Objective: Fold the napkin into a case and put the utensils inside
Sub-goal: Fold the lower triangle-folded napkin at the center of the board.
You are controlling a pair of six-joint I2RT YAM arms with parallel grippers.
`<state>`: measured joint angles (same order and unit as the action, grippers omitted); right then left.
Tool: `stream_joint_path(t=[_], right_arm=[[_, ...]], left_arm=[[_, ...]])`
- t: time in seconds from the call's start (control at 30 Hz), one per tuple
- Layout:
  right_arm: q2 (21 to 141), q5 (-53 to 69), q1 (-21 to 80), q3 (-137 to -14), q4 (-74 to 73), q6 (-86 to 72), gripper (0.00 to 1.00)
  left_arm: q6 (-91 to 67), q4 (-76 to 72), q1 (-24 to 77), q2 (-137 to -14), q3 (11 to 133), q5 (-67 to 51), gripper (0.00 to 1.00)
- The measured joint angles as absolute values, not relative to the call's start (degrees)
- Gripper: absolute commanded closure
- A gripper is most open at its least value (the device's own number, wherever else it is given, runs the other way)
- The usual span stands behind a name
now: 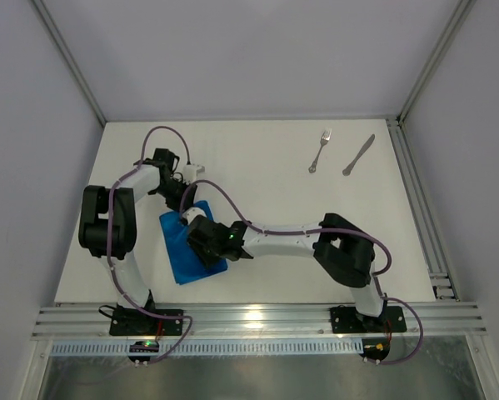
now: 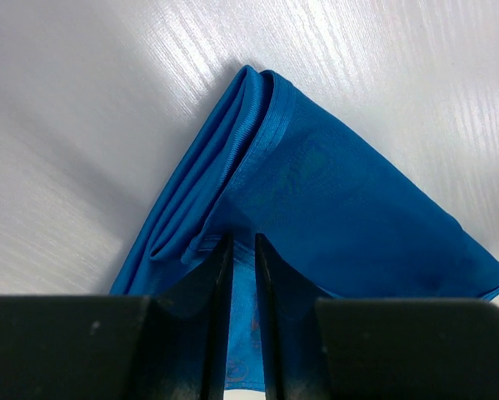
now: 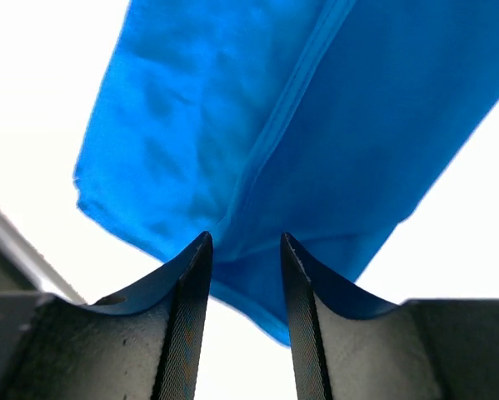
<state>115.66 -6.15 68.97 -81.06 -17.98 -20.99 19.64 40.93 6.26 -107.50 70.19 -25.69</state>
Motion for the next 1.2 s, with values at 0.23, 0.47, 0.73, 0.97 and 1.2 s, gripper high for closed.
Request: stream_joint_path(t=[0.23,0.47,0.73,0.97,1.2], right_arm=[[107.9,-6.44,69.6,-79.48,-16.62,-20.01,0.59],[109.47,-4.73,68.77,-78.83,-13.06,-21.12,0.94],[116.97,-0.95,67.79,-78.28,-11.18,-22.02,0.96],[117.47,0.32,67.75,-77.54,-9.52,-23.2,0.96],[116.77,-1.61,67.79,-78.17,-12.23,-22.59,0.94]], left_arm=[[19.64,40.88,6.26,-107.5,70.19,-25.71,0.83],[19.68,40.88,6.26,-107.5,70.19,-25.74,0.83],[19.73,40.88,6.26,-107.5,70.19,-25.74,0.83],[19.86,40.8,6.26,-107.5,70.17,-25.71,0.83],[19.86,40.8,6.26,-107.5,70.17,-26.02,0.83]])
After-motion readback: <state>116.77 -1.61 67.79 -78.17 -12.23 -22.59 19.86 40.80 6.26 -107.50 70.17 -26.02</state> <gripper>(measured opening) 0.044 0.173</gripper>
